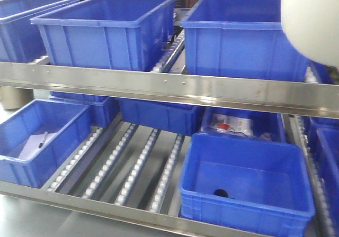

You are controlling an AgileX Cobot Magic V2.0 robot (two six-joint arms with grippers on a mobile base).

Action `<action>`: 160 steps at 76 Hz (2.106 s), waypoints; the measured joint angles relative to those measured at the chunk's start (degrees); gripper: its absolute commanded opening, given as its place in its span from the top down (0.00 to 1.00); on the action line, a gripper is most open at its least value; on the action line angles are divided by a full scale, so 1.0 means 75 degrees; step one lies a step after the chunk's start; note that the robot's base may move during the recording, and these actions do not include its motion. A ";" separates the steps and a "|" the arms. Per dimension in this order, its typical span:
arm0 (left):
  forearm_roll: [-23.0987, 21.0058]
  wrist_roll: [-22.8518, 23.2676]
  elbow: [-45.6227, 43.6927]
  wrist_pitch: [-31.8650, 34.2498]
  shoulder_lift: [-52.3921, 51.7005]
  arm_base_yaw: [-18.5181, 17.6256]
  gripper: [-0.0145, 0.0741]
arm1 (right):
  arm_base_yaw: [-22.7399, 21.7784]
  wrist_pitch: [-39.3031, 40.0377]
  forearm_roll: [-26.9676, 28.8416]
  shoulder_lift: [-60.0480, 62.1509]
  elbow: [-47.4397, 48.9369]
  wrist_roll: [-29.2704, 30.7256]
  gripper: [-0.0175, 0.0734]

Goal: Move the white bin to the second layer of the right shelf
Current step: 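Drive up to the roller shelf holding the bin in the right gripper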

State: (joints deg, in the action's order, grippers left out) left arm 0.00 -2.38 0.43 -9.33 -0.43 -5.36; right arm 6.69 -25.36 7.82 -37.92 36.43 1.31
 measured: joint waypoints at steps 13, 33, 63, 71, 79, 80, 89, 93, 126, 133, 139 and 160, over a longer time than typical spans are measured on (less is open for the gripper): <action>0.0000 0.0000 0.0000 0.0000 0.0000 0.0000 0.74 | 0.0000 0.0000 0.0000 -0.0047 0.0000 0.0000 0.75; 0.0000 0.0000 0.0000 0.0000 0.0000 0.0000 0.74 | 0.0000 0.0000 0.0000 -0.0095 0.0000 0.0000 0.75; 0.0000 0.0000 0.0000 0.0000 0.0000 0.0000 0.74 | 0.0000 0.0000 0.0000 -0.0095 0.0000 0.0000 0.75; 0.0000 0.0000 0.0000 0.0000 0.0000 0.0000 0.74 | 0.0000 0.0000 0.0000 -0.0095 0.0000 0.0000 0.75; 0.0000 0.0000 0.0000 0.0000 0.0000 0.0000 0.74 | 0.0000 0.0000 0.0000 -0.0095 0.0000 0.0000 0.75; 0.0000 0.0000 0.0000 0.0000 0.0000 0.0000 0.74 | 0.0000 0.0000 0.0000 -0.0095 0.0000 0.0000 0.75; 0.0000 0.0000 0.0000 0.0000 0.0000 0.0000 0.74 | 0.0000 0.0000 0.0000 -0.0095 0.0000 0.0000 0.75; 0.0000 0.0000 0.0000 0.0000 0.0000 0.0000 0.74 | 0.0000 0.0000 0.0000 -0.0095 0.0000 0.0000 0.75; 0.0000 0.0000 0.0000 0.0000 0.0000 0.0000 0.74 | -0.0003 0.0000 0.0000 -0.0095 0.0000 0.0000 0.75; 0.0000 0.0000 0.0000 0.0000 0.0000 0.0000 0.74 | -0.0003 0.0000 0.0000 -0.0095 0.0000 0.0000 0.75; 0.0000 0.0000 0.0000 0.0000 0.0000 0.0000 0.74 | -0.0003 0.0000 0.0000 -0.0095 0.0000 0.0000 0.75; 0.0000 0.0000 0.0000 0.0000 0.0000 0.0000 0.74 | -0.0003 0.0000 0.0000 -0.0095 0.0000 0.0000 0.75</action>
State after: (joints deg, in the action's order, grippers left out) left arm 0.00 -2.38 0.43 -9.33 -0.43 -5.36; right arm 6.66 -25.36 7.82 -38.64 36.43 1.31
